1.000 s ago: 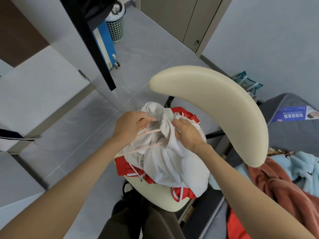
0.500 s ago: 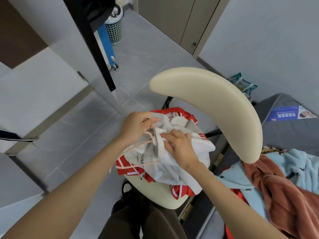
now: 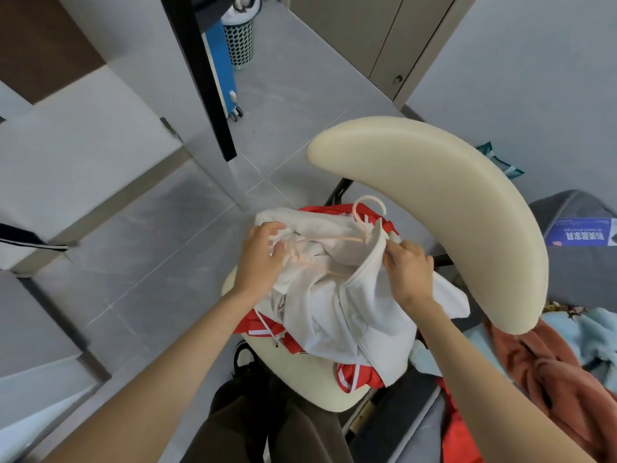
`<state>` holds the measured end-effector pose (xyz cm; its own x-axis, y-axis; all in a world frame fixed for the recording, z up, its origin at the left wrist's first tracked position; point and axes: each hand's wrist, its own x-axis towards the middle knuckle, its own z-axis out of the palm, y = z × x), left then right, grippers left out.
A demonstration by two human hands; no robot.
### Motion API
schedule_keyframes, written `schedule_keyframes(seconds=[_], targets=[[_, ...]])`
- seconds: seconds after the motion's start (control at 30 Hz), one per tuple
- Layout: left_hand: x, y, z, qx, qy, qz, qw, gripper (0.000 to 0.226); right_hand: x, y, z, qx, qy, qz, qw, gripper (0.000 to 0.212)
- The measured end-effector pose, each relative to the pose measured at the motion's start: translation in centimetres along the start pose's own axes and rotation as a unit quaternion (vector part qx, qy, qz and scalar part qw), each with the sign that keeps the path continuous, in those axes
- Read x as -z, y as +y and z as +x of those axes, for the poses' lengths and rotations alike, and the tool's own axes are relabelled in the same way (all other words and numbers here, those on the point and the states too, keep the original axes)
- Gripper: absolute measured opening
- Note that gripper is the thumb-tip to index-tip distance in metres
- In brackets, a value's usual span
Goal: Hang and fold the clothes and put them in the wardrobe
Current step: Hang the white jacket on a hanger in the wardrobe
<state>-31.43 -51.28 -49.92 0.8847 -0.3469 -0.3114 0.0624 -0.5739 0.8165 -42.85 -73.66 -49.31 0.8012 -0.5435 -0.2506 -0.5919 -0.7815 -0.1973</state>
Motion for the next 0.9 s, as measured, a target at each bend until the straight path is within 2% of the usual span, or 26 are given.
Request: schedule_keyframes(seconds=[0.13, 0.2, 0.3, 0.37, 0.43, 0.5, 0.63, 0.77, 0.9], targets=[[-1.3, -5.0, -0.6, 0.113, -0.027, 0.023, 0.993, 0.037, -2.0, -1.1, 0.9, -0.029, -0.083, 0.026, 0.996, 0.021], [-2.2, -6.5, -0.9, 0.168, -0.043, 0.02, 0.985, 0.049, -2.9, -1.8, 0.9, -0.05, -0.083, 0.082, 0.992, 0.035], [-3.4, -7.4, -1.1, 0.299, -0.069, -0.031, 0.951, 0.067, -3.9, -2.7, 1.0, -0.063, -0.055, 0.123, 0.989, 0.052], [-4.2, -7.6, -0.8, 0.349, -0.111, -0.103, 0.925, 0.063, -4.3, -3.0, 1.0, -0.062, -0.068, 0.108, 0.99, 0.05], [-5.1, -7.7, -0.7, 0.357, -0.136, -0.153, 0.911, 0.057, -4.5, -3.0, 0.6, -0.041, -0.087, 0.103, 0.99, 0.043], [-5.9, -7.6, -0.4, 0.35, -0.126, -0.17, 0.913, 0.06, -3.9, -2.8, 0.0, -0.017, -0.078, 0.128, 0.988, 0.037], [-6.7, -6.9, 0.3, 0.367, -0.062, -0.155, 0.915, 0.037, -1.2, -1.8, -0.6, -0.016, -0.028, 0.184, 0.982, 0.029], [-5.2, -5.8, 1.2, 0.332, 0.018, -0.158, 0.93, 0.043, 1.7, -1.6, -0.5, -0.072, 0.025, 0.213, 0.974, 0.031], [-1.8, -4.6, 3.6, 0.26, 0.07, -0.124, 0.955, 0.042, 3.6, -2.4, -0.5, -0.039, -0.001, 0.143, 0.989, 0.029]])
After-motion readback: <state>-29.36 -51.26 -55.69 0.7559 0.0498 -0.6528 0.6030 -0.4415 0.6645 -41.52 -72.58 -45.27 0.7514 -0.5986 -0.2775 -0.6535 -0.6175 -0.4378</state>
